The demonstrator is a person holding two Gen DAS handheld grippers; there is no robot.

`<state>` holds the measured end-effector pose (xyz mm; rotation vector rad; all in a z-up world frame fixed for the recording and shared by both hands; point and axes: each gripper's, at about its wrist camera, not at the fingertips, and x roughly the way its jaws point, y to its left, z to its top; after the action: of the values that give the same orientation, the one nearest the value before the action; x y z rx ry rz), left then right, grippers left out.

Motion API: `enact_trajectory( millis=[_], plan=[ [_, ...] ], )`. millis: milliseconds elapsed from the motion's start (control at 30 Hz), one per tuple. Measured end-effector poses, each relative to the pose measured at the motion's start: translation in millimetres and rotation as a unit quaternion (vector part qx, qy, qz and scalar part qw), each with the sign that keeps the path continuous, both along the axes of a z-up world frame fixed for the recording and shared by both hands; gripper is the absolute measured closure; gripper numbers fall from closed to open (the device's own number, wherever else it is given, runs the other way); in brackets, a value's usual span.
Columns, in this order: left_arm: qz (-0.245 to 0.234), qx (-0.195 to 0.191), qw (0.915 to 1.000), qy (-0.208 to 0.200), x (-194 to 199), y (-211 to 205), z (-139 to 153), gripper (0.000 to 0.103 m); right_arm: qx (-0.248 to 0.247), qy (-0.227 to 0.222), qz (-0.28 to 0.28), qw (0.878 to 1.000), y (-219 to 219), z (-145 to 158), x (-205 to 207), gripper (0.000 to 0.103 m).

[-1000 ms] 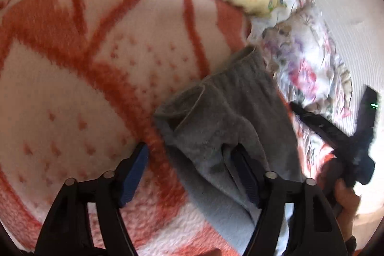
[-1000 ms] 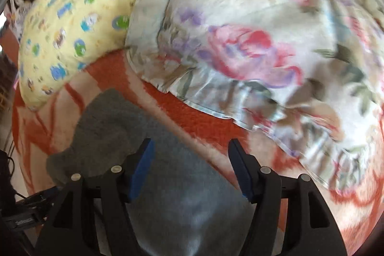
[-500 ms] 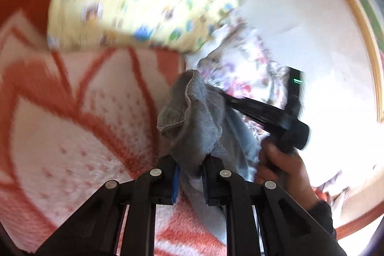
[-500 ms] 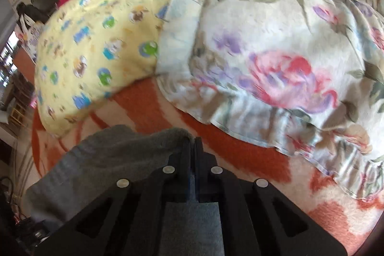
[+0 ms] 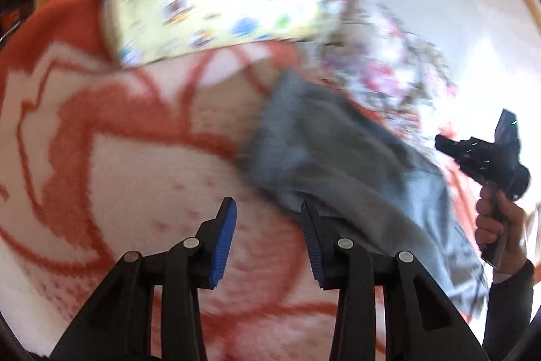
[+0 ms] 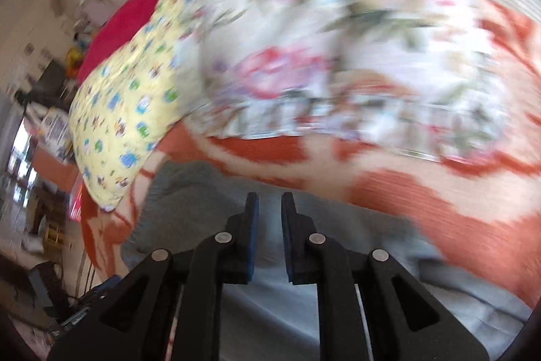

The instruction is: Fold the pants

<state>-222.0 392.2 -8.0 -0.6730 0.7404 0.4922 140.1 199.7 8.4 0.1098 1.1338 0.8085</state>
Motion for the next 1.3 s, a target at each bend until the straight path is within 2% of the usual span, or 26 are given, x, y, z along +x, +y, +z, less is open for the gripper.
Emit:
enact_trajectory(
  millis=[100,200,367,467,533,633,667,733,800,833,900,933,967,1000,1033,1133,1167,1200,1267,1300],
  plan=[
    [-0.072,0.015,0.997,-0.023,27.9,-31.6,14.1,0.06,-0.014,0.011,-0.058,0.998,-52.9,-4.0,10.8,0.089],
    [-0.142,0.033,0.9887,-0.033,71.6,-74.8,24.4,0.056,-0.021,0.049,-0.092,0.994,-83.3,-24.1,25.2,0.089],
    [-0.2,0.044,0.978,-0.04,132.5,-117.3,21.6,0.053,0.016,0.101,-0.081,0.991,-76.8,-45.4,39.3,0.089],
    [-0.214,0.022,0.9764,-0.017,165.7,-117.7,2.6,0.049,0.022,0.123,-0.062,0.99,-55.9,-54.0,42.8,0.089],
    [-0.213,0.011,0.9766,0.025,179.0,-115.0,-19.9,0.048,0.015,0.134,-0.06,0.989,-43.9,-61.2,44.6,0.086],
    [-0.228,-0.035,0.9697,0.081,177.7,-112.9,-58.1,0.049,0.021,0.172,-0.063,0.983,-43.9,-77.1,48.4,0.085],
    [-0.227,-0.05,0.9694,0.079,171.2,-111.3,-66.7,0.05,0.03,0.182,-0.066,0.981,-45.9,-80.4,49.6,0.085],
    [-0.233,-0.043,0.9698,0.058,154.9,-112.1,-63.5,0.05,0.073,0.2,-0.075,0.974,-55.2,-82.0,51.5,0.077],
    [-0.234,-0.052,0.9694,0.054,148.5,-111.4,-61.9,0.05,0.112,0.198,-0.087,0.97,-66.8,-78.5,50.2,0.043],
    [-0.233,-0.057,0.9694,0.054,147.1,-111.1,-61.7,0.05,0.117,0.184,-0.088,0.972,-69.4,-75.3,48.9,0.037],
    [-0.23,-0.059,0.9695,0.058,145.8,-112.2,-60.3,0.049,0.08,0.167,-0.082,0.979,-62.6,-74.7,47.1,0.036],
    [-0.232,-0.055,0.9692,0.06,145.7,-114.1,-60.0,0.047,0.068,0.166,-0.078,0.981,-56.8,-76.8,46.8,0.036],
    [-0.234,-0.048,0.969,0.063,146.5,-116.1,-60.2,0.046,0.064,0.163,-0.072,0.982,-51.1,-78.3,46.6,0.047],
    [-0.233,-0.042,0.9691,0.067,145.0,-119.3,-59.9,0.046,0.054,0.152,-0.069,0.984,-44.9,-78.5,46.9,0.079],
    [-0.233,-0.04,0.9691,0.069,140.2,-120.7,-59.6,0.046,0.036,0.141,-0.066,0.987,-38.5,-78.8,48.7,0.089],
    [-0.241,-0.042,0.967,0.071,133.9,-125.4,-58.9,0.046,0.019,0.074,-0.09,0.993,-35.4,-65.7,63.1,0.094],
    [-0.246,-0.04,0.9657,0.072,132.5,-126.8,-59.1,0.046,0.024,0.075,-0.106,0.991,-36.6,-66.7,70.6,0.094],
    [-0.248,-0.04,0.9651,0.075,131.0,-127.4,-59.5,0.046,0.025,0.095,-0.118,0.988,-37.1,-74.2,76.7,0.094],
    [-0.254,-0.038,0.9627,0.084,126.6,-128.3,-58.6,0.046,0.008,0.13,-0.113,0.985,-30.5,-93.4,82.0,0.094],
    [-0.259,-0.034,0.9613,0.088,126.0,-128.9,-57.3,0.046,0.015,0.131,-0.108,0.985,-33.1,-91.9,79.9,0.091]
  ],
)
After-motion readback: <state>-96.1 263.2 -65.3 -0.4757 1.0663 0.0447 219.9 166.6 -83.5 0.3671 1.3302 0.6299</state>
